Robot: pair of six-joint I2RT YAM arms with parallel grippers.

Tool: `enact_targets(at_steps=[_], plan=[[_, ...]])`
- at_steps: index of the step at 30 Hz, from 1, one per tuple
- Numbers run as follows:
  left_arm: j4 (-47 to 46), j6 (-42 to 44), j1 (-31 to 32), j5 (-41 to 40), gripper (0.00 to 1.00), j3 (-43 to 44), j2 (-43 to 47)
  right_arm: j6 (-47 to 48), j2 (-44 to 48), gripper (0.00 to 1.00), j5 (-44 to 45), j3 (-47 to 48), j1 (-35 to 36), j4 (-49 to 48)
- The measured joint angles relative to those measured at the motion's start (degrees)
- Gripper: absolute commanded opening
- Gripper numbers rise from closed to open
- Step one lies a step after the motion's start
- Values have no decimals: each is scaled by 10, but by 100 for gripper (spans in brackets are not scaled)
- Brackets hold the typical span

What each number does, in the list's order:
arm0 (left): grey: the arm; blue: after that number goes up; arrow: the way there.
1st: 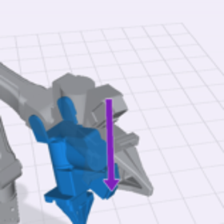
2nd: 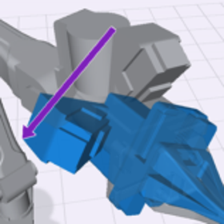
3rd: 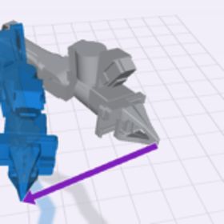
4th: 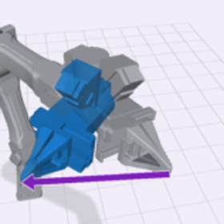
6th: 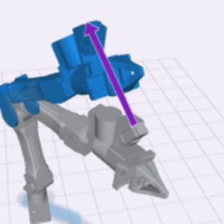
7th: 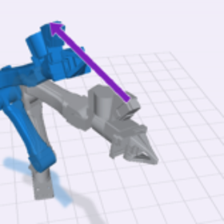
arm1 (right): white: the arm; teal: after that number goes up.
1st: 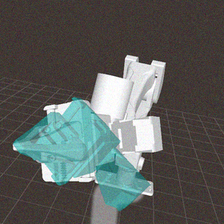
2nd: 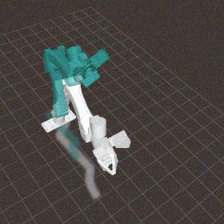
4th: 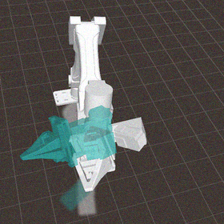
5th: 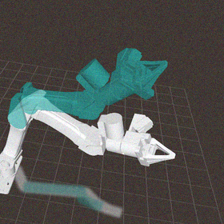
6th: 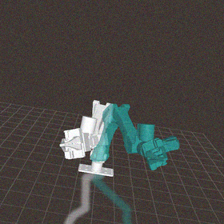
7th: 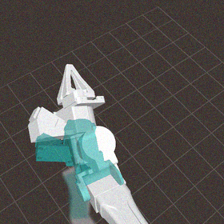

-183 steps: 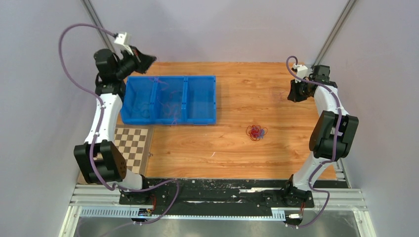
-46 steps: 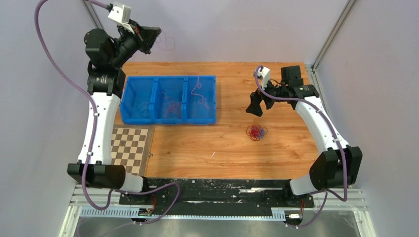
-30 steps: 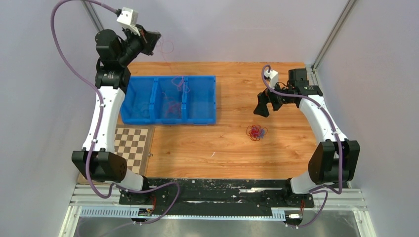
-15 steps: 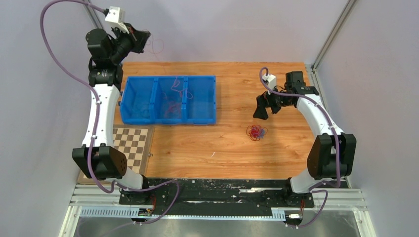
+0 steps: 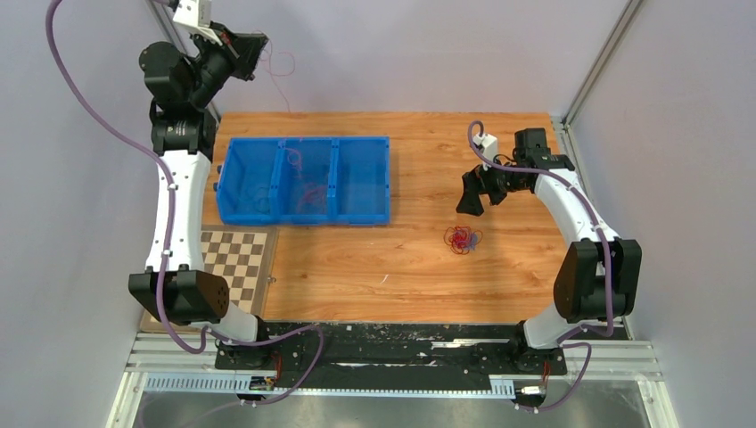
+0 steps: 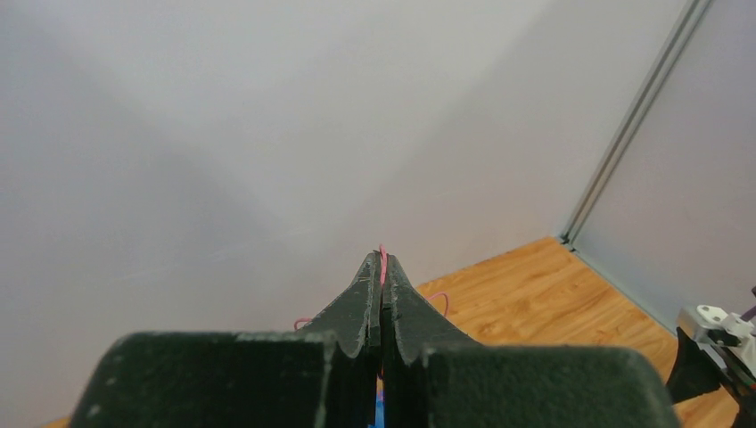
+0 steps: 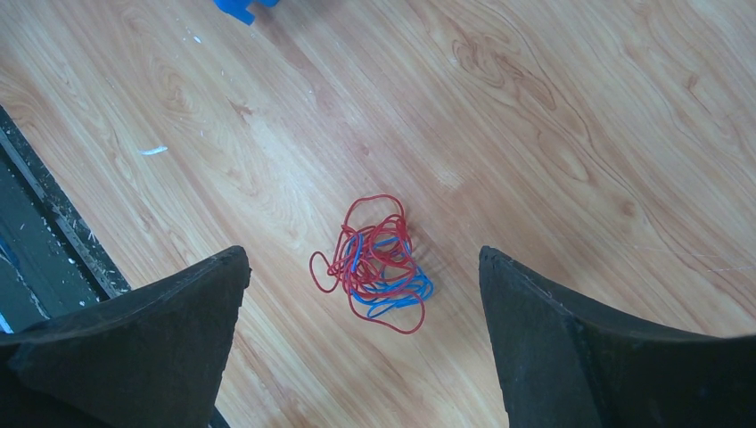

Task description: Untangle the cables

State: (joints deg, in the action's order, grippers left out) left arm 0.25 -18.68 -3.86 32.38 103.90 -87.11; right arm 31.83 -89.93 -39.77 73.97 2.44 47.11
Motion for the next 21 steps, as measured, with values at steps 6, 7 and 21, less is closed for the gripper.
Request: enact_targets(at_steps=[6, 7, 21], plan=[[2, 10, 0, 15, 0, -44, 0, 0, -1, 98, 0, 0, 0, 1], [3, 10, 0, 20, 0, -59, 0, 0, -1, 98, 0, 0, 0, 1], [127, 106, 7, 19, 79, -203, -36, 49, -15, 94, 52, -70, -3, 13]])
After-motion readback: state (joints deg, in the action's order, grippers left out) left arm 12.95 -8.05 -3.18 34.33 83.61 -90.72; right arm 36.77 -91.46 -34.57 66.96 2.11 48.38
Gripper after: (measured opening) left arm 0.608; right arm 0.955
